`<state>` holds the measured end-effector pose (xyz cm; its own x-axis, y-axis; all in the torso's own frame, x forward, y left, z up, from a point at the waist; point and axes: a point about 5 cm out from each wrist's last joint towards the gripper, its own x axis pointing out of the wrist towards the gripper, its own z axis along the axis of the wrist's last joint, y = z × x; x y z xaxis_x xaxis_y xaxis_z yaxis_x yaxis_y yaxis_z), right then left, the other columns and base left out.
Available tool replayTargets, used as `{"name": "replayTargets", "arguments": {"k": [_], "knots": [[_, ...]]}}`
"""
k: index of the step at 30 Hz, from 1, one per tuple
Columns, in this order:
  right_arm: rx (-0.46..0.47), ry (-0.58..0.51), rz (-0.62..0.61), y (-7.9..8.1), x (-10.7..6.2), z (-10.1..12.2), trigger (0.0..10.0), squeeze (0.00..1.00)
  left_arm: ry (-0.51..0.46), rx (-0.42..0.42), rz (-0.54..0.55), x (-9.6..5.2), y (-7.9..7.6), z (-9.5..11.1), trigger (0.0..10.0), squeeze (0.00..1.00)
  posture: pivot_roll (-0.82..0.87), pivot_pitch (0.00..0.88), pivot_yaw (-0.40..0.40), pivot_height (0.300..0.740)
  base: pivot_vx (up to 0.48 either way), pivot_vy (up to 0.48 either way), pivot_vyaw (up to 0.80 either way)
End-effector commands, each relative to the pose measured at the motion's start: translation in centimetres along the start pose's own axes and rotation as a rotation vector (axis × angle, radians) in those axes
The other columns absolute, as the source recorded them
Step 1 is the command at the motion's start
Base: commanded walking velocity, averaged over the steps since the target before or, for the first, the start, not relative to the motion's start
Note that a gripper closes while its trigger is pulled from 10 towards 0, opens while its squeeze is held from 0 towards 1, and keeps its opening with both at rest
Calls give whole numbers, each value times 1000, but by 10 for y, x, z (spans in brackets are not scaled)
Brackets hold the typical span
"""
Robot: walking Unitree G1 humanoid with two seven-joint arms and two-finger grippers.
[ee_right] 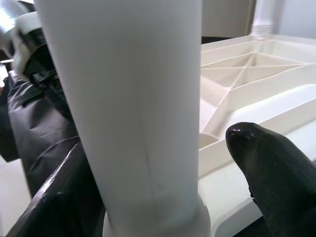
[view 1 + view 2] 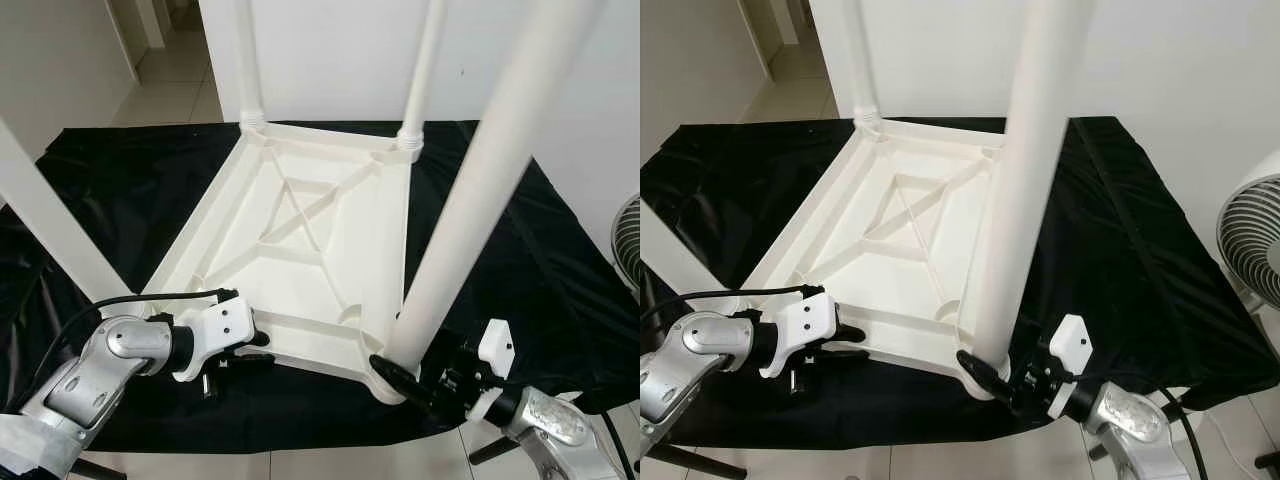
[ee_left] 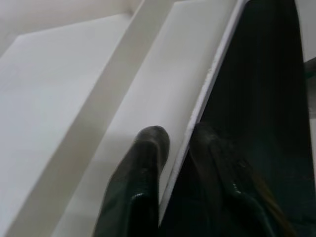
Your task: Building children table
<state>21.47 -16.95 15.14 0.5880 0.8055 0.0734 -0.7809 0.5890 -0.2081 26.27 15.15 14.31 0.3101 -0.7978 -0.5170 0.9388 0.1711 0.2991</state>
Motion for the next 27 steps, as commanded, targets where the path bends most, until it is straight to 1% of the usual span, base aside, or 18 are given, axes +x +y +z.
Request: {"name": "replayTargets", "arguments": {"k": [1,5,10,13,17,18,19,20,21,22,24,27], "knots": [[1,6,-11,-2,-2,-2,10000,0,66,-90,46,-6,-2,-20,0,0,26,138,64,740,0,0,0],[1,2,-19,-3,-2,-1,10000,0,74,-103,64,-9,-1,-23,0,0,25,138,61,740,0,0,0],[7,-26,-94,-7,3,2,10000,0,97,-134,151,-13,1,-32,0,0,17,136,65,740,0,0,0],[8,-32,-119,-9,5,3,10000,0,101,-142,171,-14,2,-34,0,0,17,136,65,740,0,0,0],[3,-48,-235,-18,13,3,10000,0,125,-151,228,-17,5,-40,0,0,14,134,64,740,0,0,0],[17,-52,-254,-21,17,3,10000,0,125,-147,229,-18,5,-40,0,0,16,133,60,740,0,0,0],[17,-52,-254,-21,17,3,10000,0,125,-147,229,-18,5,-40,0,0,16,133,60,740,0,0,0],[24,-54,-272,-23,19,3,10000,0,122,-141,224,-17,4,-39,1020,0,17,130,58,740,0,0,0],[26,-53,-283,-25,21,3,10000,0,112,-131,217,-16,3,-37,4627,0,17,130,58,740,0,0,0],[28,-52,-288,-26,23,3,10000,0,101,-129,208,-15,2,-35,10000,0,16,126,55,740,0,0,0],[33,-52,-298,-28,24,3,10000,0,86,-129,205,-13,1,-32,10000,0,15,124,54,740,0,0,0],[58,-42,-312,-34,27,-1,10000,0,19,-95,182,-5,-1,-17,10000,0,15,121,47,740,0,0,0]]}}
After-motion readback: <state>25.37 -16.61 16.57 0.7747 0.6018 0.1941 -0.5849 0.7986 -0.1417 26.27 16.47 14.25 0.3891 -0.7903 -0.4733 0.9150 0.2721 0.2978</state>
